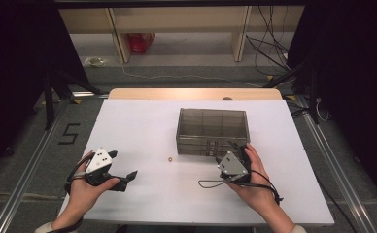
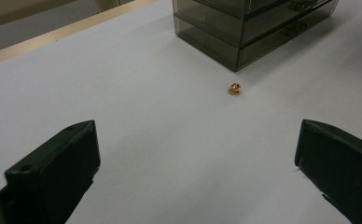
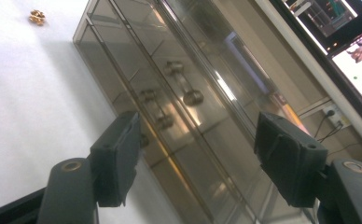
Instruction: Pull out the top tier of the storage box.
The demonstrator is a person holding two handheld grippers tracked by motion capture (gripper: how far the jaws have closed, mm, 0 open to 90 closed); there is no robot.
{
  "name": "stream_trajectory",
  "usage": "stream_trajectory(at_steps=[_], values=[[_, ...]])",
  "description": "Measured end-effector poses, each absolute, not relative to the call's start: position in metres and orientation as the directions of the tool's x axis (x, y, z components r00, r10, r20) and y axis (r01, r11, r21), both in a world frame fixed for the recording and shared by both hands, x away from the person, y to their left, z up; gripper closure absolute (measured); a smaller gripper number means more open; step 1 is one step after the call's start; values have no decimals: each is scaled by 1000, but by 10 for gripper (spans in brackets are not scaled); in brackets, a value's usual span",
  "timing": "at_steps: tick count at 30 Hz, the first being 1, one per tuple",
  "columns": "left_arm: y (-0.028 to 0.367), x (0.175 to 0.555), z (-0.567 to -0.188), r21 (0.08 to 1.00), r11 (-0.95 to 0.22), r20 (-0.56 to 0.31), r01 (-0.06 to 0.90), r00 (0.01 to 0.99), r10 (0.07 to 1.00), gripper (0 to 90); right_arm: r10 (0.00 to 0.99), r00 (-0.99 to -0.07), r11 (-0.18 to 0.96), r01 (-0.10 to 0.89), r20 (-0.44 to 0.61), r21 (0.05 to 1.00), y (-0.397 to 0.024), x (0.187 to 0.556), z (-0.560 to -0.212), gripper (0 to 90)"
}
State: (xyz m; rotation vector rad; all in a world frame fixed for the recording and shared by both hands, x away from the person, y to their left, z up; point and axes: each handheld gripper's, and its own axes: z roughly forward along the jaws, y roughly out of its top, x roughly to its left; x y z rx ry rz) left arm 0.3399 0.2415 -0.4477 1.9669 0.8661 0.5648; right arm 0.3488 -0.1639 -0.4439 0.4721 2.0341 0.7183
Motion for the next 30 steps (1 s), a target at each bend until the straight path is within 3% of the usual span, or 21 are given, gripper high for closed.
stream_trajectory(at_steps=[30], values=[[244,340,-451,865,-349,31,360,656,754,0,406,-463,896,29,-788,444,-133,364,-459,466]])
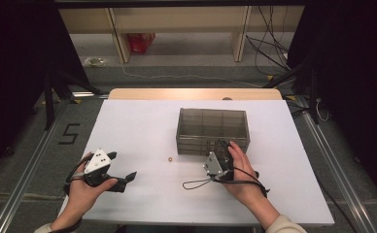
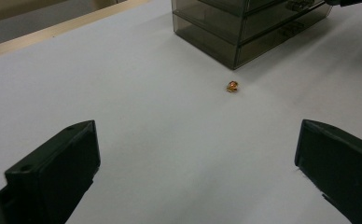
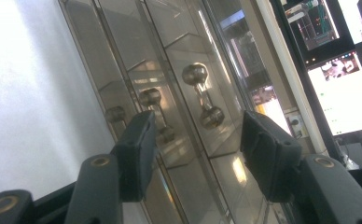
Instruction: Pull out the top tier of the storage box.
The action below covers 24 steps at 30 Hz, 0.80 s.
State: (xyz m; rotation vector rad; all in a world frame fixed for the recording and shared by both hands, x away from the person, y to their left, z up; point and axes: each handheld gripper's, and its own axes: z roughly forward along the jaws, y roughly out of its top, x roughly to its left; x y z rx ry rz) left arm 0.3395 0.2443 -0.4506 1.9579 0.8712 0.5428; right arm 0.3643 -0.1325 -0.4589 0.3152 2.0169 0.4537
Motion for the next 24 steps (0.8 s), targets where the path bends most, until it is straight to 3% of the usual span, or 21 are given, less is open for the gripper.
stream_trajectory(at_steps=[24], values=[[245,339,-451,866,-348,29,359,659,752,0,296,-355,953,47,-887,300,-110,362,-468,564]])
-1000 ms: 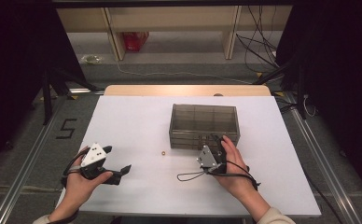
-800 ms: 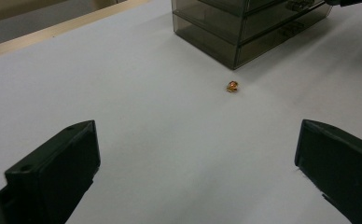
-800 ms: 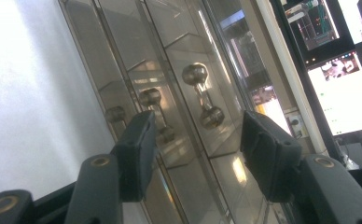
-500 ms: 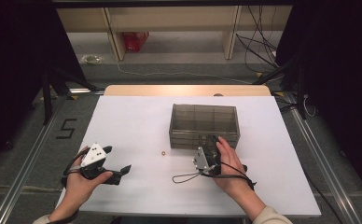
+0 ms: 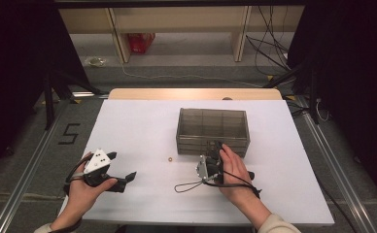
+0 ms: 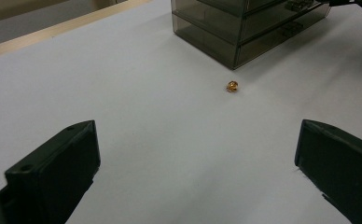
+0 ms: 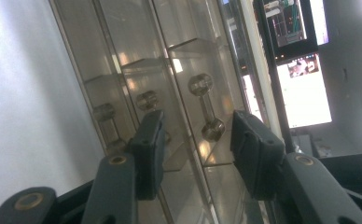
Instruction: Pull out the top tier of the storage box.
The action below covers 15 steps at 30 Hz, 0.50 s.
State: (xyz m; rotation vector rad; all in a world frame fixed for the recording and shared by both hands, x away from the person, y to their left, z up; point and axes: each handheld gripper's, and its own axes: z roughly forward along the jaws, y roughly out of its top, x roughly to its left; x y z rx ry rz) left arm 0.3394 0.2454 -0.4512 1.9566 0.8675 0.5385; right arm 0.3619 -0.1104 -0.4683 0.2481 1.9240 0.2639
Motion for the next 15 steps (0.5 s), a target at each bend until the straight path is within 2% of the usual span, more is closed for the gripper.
stream_trajectory(at_steps=[15], values=[[245,339,-452,865,-349,29,359,660,751,0,254,-329,966,44,-909,254,-111,363,-468,602]])
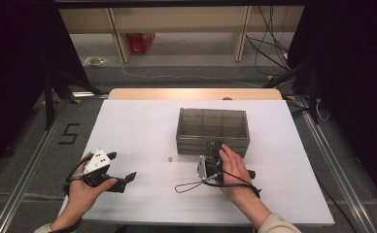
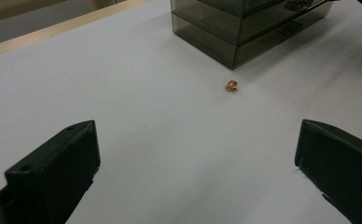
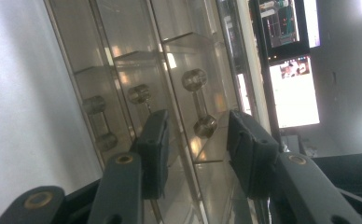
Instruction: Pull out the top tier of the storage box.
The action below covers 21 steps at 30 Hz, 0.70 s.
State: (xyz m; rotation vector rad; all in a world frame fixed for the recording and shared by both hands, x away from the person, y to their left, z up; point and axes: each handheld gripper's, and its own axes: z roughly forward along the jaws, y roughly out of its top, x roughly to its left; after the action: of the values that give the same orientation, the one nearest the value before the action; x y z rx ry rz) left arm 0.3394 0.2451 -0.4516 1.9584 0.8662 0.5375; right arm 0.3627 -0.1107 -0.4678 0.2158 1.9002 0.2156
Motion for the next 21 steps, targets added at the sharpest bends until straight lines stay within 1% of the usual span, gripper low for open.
stream_trajectory(at_steps=[5,21], values=[[245,339,-452,865,-351,30,359,660,751,0,270,-329,961,40,-905,272,-111,362,-468,615],[245,339,-452,864,-352,28,361,662,749,0,226,-304,973,26,-925,229,-110,362,-469,675]])
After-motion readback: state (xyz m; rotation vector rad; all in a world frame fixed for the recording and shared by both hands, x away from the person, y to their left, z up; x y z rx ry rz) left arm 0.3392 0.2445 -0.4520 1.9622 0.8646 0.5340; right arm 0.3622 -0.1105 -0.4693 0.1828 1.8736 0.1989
